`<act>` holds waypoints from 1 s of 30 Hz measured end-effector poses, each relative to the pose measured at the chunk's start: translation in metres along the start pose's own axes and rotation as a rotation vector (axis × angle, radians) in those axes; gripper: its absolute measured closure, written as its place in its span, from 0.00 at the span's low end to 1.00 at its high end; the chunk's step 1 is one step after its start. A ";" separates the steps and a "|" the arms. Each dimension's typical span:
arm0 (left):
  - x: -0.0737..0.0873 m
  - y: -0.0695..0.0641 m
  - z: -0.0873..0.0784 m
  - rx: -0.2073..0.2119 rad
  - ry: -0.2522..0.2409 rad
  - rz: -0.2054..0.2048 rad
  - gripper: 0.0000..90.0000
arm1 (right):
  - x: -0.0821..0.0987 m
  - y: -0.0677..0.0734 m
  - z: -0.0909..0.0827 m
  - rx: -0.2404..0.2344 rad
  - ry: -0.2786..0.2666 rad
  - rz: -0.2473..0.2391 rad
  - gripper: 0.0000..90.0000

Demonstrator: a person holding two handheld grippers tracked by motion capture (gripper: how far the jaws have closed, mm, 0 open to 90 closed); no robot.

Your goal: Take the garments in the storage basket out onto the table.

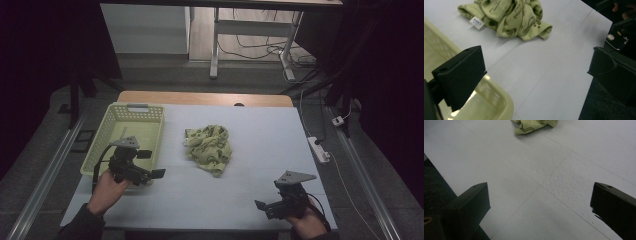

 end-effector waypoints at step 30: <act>0.062 0.017 -0.060 -0.126 -0.053 -0.098 0.00 | 0.000 0.000 0.001 0.005 0.006 0.006 0.02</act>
Point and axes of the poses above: each handheld gripper's, and its own axes: z roughly forward along the jaws, x roughly out of its underside, y roughly to its left, the point moved 6 cm from there along z, roughly forward along the jaws, and after that the axes turned 5 degrees about -y, right-handed, at the moved point
